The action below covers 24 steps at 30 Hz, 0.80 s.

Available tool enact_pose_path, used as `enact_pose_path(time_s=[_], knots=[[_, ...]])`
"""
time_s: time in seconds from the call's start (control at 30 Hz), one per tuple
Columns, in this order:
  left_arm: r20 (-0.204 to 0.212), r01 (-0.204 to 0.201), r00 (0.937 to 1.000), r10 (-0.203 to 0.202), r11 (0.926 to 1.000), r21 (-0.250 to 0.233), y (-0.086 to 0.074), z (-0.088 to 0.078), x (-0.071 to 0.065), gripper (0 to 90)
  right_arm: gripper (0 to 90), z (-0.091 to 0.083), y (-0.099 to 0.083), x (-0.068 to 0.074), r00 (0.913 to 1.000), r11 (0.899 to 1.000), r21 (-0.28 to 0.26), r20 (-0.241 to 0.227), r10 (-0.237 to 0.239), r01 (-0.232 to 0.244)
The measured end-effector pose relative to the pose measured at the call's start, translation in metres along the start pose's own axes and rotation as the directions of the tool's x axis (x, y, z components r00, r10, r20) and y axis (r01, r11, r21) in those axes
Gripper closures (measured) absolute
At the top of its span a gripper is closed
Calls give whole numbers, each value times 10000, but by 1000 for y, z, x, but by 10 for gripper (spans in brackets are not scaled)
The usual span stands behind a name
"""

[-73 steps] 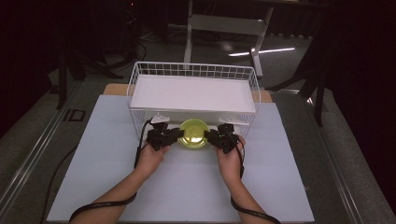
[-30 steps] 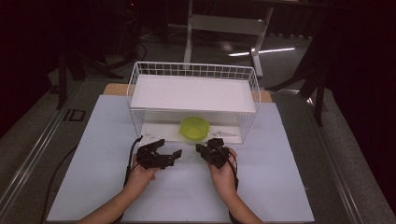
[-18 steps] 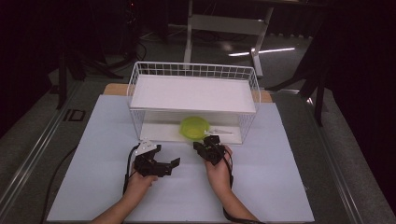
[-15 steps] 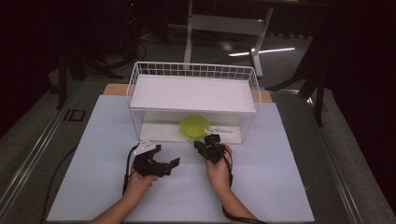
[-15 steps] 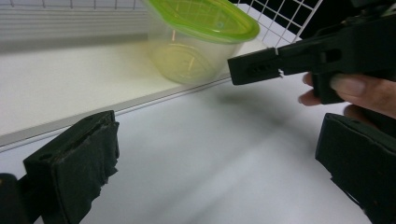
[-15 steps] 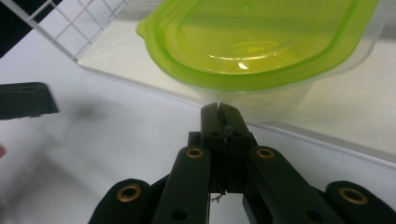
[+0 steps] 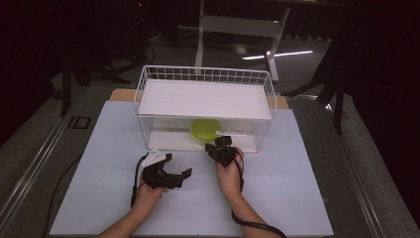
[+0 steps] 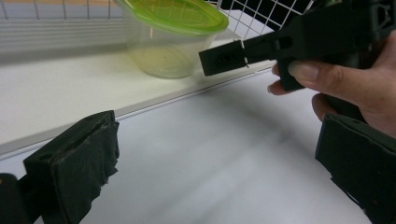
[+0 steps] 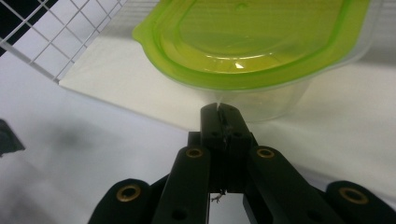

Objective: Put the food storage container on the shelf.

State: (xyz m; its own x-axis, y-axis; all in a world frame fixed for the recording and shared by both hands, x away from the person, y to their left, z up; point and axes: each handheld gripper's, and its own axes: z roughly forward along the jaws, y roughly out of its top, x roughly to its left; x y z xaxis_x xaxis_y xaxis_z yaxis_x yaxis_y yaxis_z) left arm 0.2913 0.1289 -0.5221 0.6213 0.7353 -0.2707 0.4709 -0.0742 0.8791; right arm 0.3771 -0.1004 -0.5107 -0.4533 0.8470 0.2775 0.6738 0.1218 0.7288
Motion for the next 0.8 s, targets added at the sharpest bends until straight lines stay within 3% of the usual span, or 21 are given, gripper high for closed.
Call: enact_pose_path(time_s=[0.1, 0.27, 0.43, 0.5, 0.67, 0.8], knots=[[84, 40, 10000, -40, 10000, -12, 0, -1, 1, 5, 888, 5, 4, 1, 9998, 9999, -16, 155, -120, 120], [154, -54, 9999, 55, 10000, -14, 1, -3, 1, 5, 881, 12, 9, -3, 9996, 9997, -29, 176, 239, -238], [210, -124, 9997, 127, 9998, -151, 2, -5, 3, 5, 850, 14, 13, -4, 9994, 9999, -93, 333, 53, -50], [329, -335, 9989, 341, 9993, -189, 4, -6, 3, 5, 836, 13, 11, 0, 9996, 9999, 89, 286, -73, 70], [330, -576, 9977, 590, 9974, -433, 9, -9, 2, 5, 805, 2, 4, 7, 9996, 9996, 18, 50, -289, 289], [635, -771, 9947, 807, 9954, -569, 13, -10, 2, 5, 684, -13, -5, 12, 9973, 9974, -165, -191, -707, 703]])
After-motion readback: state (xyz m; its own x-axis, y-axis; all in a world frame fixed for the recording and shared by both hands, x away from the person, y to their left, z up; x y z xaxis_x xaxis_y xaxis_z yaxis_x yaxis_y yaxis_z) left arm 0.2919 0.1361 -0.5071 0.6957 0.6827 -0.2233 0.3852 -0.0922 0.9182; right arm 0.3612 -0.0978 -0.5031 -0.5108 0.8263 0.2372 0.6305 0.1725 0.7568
